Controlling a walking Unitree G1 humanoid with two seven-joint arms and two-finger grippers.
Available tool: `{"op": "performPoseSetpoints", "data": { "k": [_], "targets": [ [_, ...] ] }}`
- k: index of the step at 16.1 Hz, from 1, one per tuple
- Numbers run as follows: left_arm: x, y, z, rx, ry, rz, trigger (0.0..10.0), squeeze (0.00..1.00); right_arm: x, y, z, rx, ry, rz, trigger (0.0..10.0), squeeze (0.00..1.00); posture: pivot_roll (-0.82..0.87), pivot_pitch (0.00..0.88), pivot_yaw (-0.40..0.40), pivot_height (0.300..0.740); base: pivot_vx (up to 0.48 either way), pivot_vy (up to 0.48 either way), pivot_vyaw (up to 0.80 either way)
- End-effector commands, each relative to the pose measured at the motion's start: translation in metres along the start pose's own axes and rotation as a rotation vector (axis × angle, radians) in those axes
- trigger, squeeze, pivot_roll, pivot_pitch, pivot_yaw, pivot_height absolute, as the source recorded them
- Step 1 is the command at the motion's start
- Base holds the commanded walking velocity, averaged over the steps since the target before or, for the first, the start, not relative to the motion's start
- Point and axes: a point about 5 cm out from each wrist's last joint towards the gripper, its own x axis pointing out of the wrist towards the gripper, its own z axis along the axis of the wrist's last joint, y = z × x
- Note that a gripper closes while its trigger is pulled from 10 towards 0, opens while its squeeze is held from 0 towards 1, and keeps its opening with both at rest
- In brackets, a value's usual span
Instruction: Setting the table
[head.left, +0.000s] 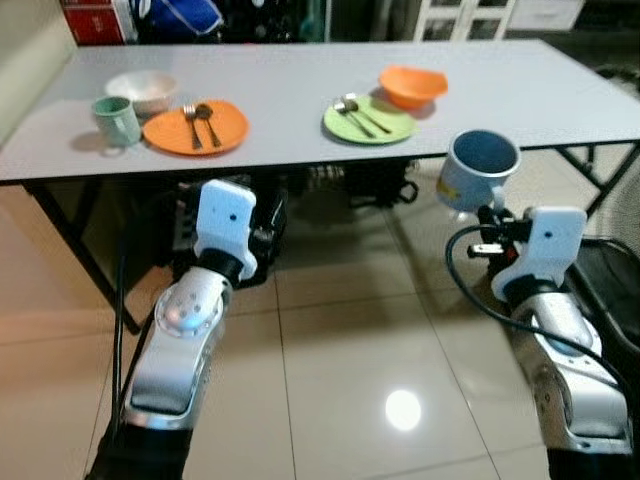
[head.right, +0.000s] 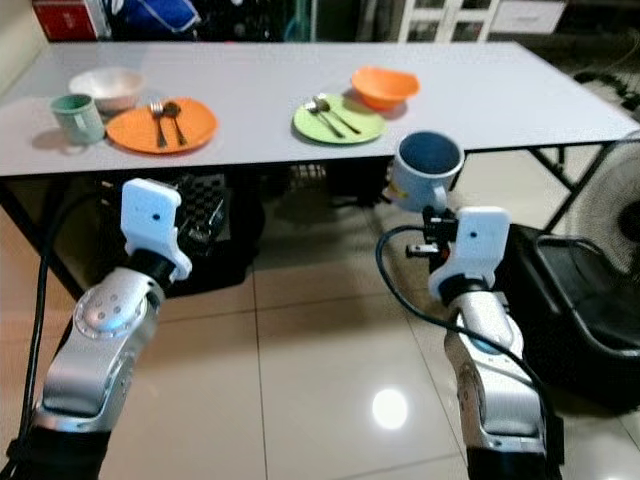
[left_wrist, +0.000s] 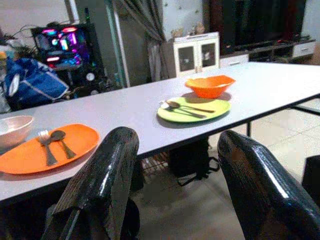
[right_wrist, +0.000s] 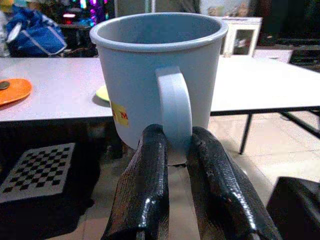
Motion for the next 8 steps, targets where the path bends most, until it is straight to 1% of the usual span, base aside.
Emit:
{"op": "performPoseSetpoints", "data": {
  "k": [1, 8],
  "targets": [
    [0.0004, 0.0002, 0.0002, 0.012, -0.004, -0.004, 10.0, 0.00, 0.0013, 0.0045, 0.0015, 0.000, -0.003, 0.020, 10.0, 0.00, -0.03, 0.000, -0.027, 0.740, 0.428, 0.000, 0.00],
    [-0.0007, -0.0019, -0.0012, 0.007, 0.002, -0.022, 10.0, 0.00, 0.0010, 0.0034, 0.0018, 0.017, -0.009, 0.016, 10.0, 0.00, -0.03, 0.000, -0.030, 0.740, 0.428, 0.000, 0.00]
  ]
}}
